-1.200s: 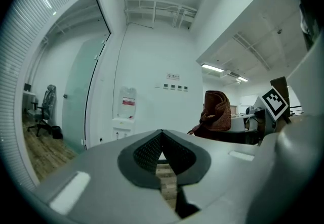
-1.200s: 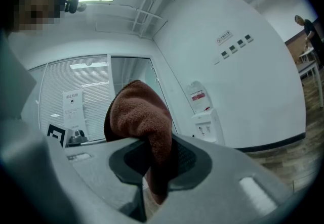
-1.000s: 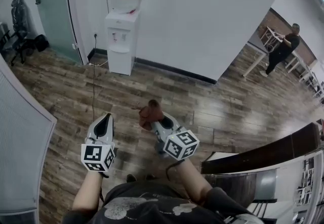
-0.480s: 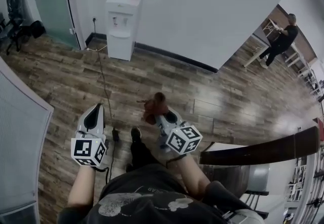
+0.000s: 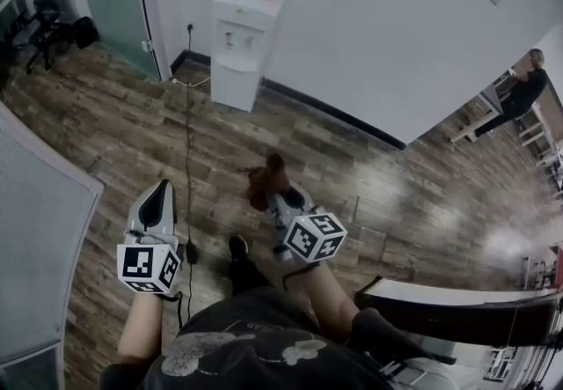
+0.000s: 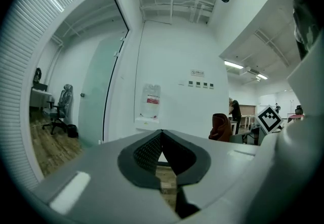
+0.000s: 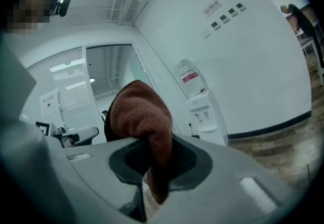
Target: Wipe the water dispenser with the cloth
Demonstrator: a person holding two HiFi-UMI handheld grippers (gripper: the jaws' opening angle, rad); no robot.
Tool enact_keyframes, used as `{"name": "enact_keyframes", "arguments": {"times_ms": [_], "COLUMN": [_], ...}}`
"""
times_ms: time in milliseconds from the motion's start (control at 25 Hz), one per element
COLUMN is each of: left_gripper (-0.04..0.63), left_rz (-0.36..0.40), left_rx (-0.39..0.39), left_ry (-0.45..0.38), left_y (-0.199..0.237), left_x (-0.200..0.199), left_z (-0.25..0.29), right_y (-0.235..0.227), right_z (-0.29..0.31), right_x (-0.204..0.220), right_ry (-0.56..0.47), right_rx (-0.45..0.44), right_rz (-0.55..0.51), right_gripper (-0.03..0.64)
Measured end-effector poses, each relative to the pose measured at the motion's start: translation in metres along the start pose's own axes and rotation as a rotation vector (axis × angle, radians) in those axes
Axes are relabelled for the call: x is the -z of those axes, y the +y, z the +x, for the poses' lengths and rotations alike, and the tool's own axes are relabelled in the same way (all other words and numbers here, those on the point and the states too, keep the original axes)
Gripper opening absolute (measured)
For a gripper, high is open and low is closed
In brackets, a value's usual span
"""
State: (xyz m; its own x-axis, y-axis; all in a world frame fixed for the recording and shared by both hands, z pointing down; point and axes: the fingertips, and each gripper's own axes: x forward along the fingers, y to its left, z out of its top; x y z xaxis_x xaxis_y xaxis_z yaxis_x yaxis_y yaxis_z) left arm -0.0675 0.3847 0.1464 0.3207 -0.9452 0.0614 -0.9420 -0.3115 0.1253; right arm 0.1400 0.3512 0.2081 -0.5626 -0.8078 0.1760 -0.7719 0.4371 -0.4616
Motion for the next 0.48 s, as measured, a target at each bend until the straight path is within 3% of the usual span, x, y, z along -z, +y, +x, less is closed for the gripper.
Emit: {"name": "enact_keyframes", "arguments": {"times_ms": [480], "left_gripper": [0.018], "left_rz": [0.014], "left_rx": [-0.02], "left_ry": [-0.023], "left_y": [0.038], "left_x": [-0.038], "left_z": [0.155], "right_y": [-0.08], "right_z": [0.123], "right_x": [-0.094], "right_ry": [-0.043], "right_rx": [-0.007], "right_rz": [0.01], "right_gripper": [0.06]}}
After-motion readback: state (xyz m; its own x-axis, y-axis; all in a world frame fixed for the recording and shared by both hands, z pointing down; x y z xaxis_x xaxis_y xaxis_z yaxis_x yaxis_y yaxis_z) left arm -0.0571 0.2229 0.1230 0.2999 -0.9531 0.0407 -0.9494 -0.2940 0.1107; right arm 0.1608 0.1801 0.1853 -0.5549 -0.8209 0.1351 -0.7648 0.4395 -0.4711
